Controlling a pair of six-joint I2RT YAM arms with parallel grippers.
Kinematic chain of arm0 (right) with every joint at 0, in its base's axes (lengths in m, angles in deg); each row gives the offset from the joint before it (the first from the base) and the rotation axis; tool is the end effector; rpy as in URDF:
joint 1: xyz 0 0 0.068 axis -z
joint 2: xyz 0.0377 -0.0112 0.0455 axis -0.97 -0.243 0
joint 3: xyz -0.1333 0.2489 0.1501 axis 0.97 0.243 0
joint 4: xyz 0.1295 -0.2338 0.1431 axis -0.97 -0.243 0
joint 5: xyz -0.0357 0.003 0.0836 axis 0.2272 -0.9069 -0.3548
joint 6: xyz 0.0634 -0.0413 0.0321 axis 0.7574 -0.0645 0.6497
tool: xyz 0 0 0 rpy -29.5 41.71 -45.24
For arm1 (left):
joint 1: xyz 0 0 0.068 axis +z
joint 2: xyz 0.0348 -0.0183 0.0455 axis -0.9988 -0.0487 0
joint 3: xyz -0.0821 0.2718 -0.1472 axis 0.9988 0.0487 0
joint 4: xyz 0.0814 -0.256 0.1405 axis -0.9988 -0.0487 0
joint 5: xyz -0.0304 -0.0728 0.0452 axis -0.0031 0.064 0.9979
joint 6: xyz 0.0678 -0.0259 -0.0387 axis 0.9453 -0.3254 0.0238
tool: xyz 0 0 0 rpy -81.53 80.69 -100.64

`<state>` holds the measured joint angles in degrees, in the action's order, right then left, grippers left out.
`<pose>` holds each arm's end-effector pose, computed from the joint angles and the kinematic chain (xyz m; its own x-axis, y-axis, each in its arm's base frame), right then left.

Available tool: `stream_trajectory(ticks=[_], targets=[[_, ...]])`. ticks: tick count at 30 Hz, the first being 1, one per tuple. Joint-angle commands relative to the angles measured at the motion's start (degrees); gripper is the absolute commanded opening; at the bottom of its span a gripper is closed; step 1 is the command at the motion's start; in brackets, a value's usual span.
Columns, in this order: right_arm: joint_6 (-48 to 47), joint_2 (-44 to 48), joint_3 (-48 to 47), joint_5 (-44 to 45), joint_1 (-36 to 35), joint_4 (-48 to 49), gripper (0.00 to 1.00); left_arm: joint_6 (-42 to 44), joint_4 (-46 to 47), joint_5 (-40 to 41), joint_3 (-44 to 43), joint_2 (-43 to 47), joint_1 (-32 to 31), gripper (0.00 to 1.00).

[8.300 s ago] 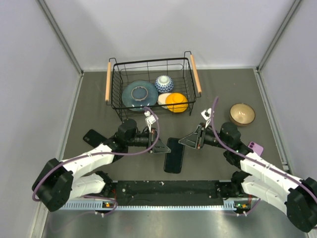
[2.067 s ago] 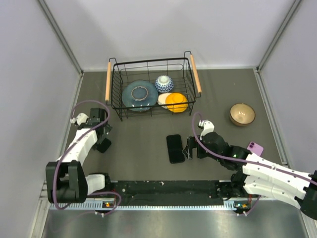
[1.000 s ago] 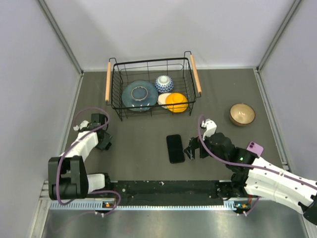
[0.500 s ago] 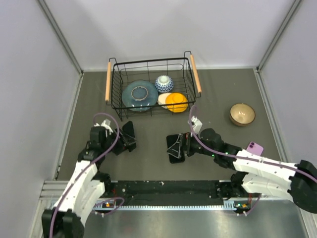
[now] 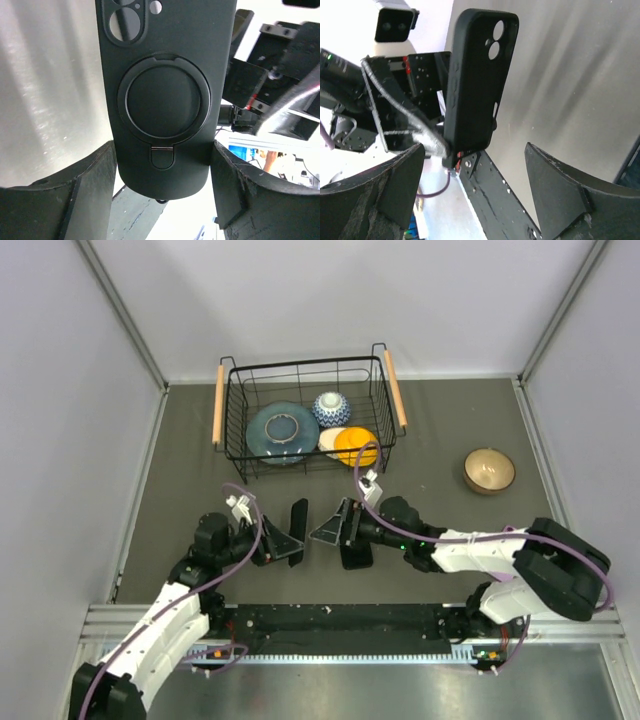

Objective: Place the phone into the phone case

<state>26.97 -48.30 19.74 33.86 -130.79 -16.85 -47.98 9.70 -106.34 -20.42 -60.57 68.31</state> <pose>0.1707 0.2685 0.1929 -0.8721 0.2354 -0.4289 -0.3198 0.3892 0.8639 0.1388 -0.0942 0.1624 -0.8784 -0.3697 -0.3029 0.1151 0.4516 -0.8848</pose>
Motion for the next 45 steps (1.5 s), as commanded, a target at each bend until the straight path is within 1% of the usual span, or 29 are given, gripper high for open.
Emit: stream_trajectory(ticks=[1,3,6,8,9,10,11,12,13,14,15,16,19,20,21,22,23,24,25,27,28,33,35,36,37,40,41,44,45], targets=[[5.4,-4.5,-4.9,0.3,-1.0,8.7,0.77,-0.3,10.7,-4.2,0.4,-2.1,-1.7,0.47],[6.0,-6.7,-7.0,0.1,-1.2,9.5,0.74,0.2,11.6,-4.8,0.3,-4.1,-2.2,0.47],[5.7,-8.3,-9.0,-0.3,-1.4,9.1,0.64,0.5,12.4,-4.9,0.1,-5.2,-3.0,0.47],[5.2,-8.6,-10.1,0.0,-1.4,8.3,0.46,0.8,12.4,-4.7,0.2,-5.3,-3.1,0.48],[5.1,-8.3,-10.0,0.3,-1.4,8.2,0.33,1.0,12.3,-4.6,0.2,-4.9,-3.2,0.49],[5.1,-8.1,-9.6,1.5,-1.4,8.1,0.1,1.2,11.9,-4.5,0.2,-4.6,-3.3,0.54],[5.0,-7.8,-9.3,2.1,-1.4,7.7,0.01,1.4,11.4,-4.4,0.2,-4.3,-3.3,0.59],[5.0,-7.3,-8.9,2.6,-1.3,6.9,0.0,1.7,10.8,-3.1,-0.1,-3.4,-3.3,0.67],[5.1,-7.0,-9.1,3.4,-1.4,5.5,0.0,2.6,7.6,-1.7,-0.4,-2.6,-3.3,0.79],[4.4,-6.7,-9.4,3.5,-1.4,1.5,0.0,3.4,5.3,0.4,-1.0,-2.0,-3.3,0.93],[3.2,-5.9,-10.3,3.7,-1.4,-0.2,0.0,4.3,3.6,3.9,-2.1,-0.5,-3.3,0.99],[1.0,-5.2,-10.7,3.9,-1.4,-2.7,0.0,5.9,-0.9,5.7,-2.7,0.3,-3.3,0.99],[-3.3,-1.3,-12.2,6.7,-1.4,-15.7,0.0,8.9,-8.0,12.6,-6.5,2.0,-3.3,0.99],[-4.8,0.1,-13.9,8.2,-1.4,-25.4,0.0,9.1,-10.2,14.9,-8.7,2.3,-3.2,0.99],[-6.9,1.1,-14.9,11.2,-1.4,-30.2,0.0,10.1,-11.7,20.2,-9.7,2.4,-3.2,0.99],[-7.9,2.7,-15.9,11.9,-1.5,-34.1,0.0,10.7,-15.0,22.6,-10.7,2.4,-3.2,0.99],[-8.8,3.1,-17.8,13.4,-1.4,-41.1,0.0,11.5,-16.4,25.2,-12.8,2.4,-3.2,0.99],[-9.8,3.4,-18.6,14.0,-1.3,-43.9,0.0,13.2,-17.7,27.5,-13.9,2.4,-3.2,0.99],[-10.0,2.9,-19.8,14.2,-1.4,-46.8,0.0,14.0,-19.3,33.1,-15.0,2.4,-3.1,0.99],[-10.1,1.3,-22.9,14.1,-2.4,-52.2,0.0,12.8,-25.5,40.6,-18.5,2.9,-3.2,0.99],[-10.1,0.3,-23.8,14.2,-3.0,-53.4,0.0,12.2,-27.0,46.3,-19.4,3.4,-3.2,0.99],[-7.7,-9.9,-30.9,16.9,-7.3,-56.6,0.0,8.3,-34.4,59.3,-23.8,9.1,-3.2,0.99],[-7.1,-14.1,-34.9,18.7,-9.0,-59.6,0.0,8.2,-35.1,62.1,-24.2,12.6,-3.2,0.99],[-6.8,-18.0,-36.2,19.4,-9.4,-60.4,0.0,9.1,-35.2,62.3,-24.3,13.6,-3.2,0.99],[-6.8,-19.6,-37.4,20.2,-9.7,-61.5,0.0,9.2,-35.4,62.8,-24.2,14.7,-3.2,0.98],[-6.4,-26.0,-41.8,21.8,-11.1,-62.3,0.01,8.0,-36.4,64.7,-23.8,17.2,-3.2,0.97],[-6.4,-27.6,-44.1,21.7,-11.5,-62.5,0.05,7.5,-36.6,65.2,-23.6,17.5,-3.2,0.96],[-5.3,-32.6,-47.8,21.4,-11.8,-63.1,0.13,5.3,-38.6,67.2,-24.4,16.4,-3.1,0.95],[-4.7,-33.3,-48.3,21.7,-11.8,-63.2,0.13,3.6,-39.2,68.0,-24.8,15.8,-3.1,0.95]])
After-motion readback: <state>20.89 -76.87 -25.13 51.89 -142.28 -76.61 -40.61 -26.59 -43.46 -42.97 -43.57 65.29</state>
